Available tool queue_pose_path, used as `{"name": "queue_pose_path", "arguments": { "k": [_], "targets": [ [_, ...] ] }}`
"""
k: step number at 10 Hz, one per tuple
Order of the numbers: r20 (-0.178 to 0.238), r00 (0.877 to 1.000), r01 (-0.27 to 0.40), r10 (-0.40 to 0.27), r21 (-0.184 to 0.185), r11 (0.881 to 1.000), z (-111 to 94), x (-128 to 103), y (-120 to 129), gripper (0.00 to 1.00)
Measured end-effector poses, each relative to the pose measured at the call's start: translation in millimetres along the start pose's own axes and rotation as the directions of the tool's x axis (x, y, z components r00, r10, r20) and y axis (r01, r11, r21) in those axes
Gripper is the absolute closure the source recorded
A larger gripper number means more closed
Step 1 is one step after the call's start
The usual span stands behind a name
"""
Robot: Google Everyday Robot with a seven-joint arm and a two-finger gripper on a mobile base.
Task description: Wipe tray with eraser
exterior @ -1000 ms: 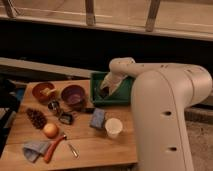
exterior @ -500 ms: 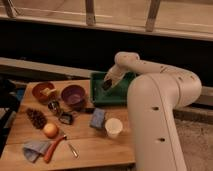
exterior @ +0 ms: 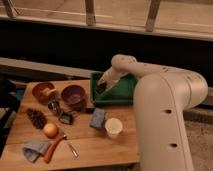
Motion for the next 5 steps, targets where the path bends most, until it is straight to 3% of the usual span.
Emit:
{"name": "queue_pose_path", "arguments": {
  "k": [2,5],
  "targets": [
    [0.004,1.0,-0.016,0.016,0.032,0.999,-2.9,10.7,-20.4,1.0],
    [0.035,0.998,-0.054,0.052,0.038,0.998,-8.0,-7.4,-27.0,1.0]
  ]
}}
